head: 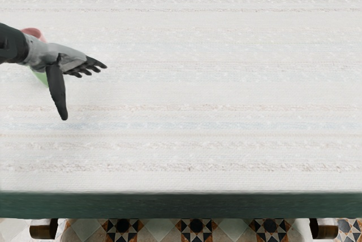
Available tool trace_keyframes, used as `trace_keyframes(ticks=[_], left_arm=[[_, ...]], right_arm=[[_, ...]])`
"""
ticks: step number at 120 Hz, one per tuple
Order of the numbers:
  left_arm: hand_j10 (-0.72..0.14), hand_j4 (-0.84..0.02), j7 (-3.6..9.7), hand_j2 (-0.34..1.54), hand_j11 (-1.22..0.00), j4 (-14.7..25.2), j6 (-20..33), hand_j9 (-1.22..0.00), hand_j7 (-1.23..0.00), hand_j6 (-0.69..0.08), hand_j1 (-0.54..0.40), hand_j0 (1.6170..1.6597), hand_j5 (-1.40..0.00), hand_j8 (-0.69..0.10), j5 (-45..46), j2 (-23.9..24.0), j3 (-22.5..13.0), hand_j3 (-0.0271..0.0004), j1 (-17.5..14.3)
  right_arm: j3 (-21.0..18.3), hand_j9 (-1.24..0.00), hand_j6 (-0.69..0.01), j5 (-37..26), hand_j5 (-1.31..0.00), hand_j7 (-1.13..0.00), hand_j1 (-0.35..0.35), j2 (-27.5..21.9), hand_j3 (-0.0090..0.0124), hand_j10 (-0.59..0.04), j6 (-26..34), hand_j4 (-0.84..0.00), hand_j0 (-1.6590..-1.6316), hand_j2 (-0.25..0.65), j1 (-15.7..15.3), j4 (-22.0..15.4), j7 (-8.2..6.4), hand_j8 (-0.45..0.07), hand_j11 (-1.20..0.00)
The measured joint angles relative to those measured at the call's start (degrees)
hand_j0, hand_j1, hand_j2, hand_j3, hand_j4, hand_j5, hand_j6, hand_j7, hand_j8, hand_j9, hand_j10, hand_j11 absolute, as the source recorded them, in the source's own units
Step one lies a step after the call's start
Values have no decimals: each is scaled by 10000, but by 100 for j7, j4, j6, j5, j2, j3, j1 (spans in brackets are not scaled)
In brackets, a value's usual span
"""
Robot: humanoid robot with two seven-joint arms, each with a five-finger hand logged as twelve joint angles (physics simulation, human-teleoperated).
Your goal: Pick up cup and place in cup with left hand
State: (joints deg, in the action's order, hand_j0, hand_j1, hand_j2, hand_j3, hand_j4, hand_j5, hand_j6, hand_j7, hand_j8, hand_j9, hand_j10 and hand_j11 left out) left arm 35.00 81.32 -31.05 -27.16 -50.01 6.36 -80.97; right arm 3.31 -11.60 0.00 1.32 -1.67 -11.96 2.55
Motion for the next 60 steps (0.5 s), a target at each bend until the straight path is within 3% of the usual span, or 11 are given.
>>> trace_keyframes(ticks=[18, 28, 60], left_arm=[[-36, -43, 0, 2, -4, 42, -303, -5, -7, -53, 3491, 16580, -9, -49, 778, -559, 88, 0, 494], [-38, -45, 0, 0, -3, 51, -356, -4, -6, -55, 3491, 16580, -8, -51, 978, -809, 105, 0, 550], [-38, -44, 0, -5, 0, 59, -396, -2, -4, -54, 3491, 16580, -6, -50, 1232, -828, 114, 0, 806]], right_arm=[[2, -311, -240, 0, -311, -311, -3203, 0, 0, -240, 0, -240, -16581, -48, 0, -1, 0, -240, -311], [3, -311, -240, 0, -311, -311, -3203, 0, 0, -239, 0, -240, -16581, -48, 0, -1, 0, -240, -311], [3, -311, -240, 0, -311, -311, -3203, 0, 0, -239, 0, -240, -16581, -48, 15, -4, 0, -240, -311]])
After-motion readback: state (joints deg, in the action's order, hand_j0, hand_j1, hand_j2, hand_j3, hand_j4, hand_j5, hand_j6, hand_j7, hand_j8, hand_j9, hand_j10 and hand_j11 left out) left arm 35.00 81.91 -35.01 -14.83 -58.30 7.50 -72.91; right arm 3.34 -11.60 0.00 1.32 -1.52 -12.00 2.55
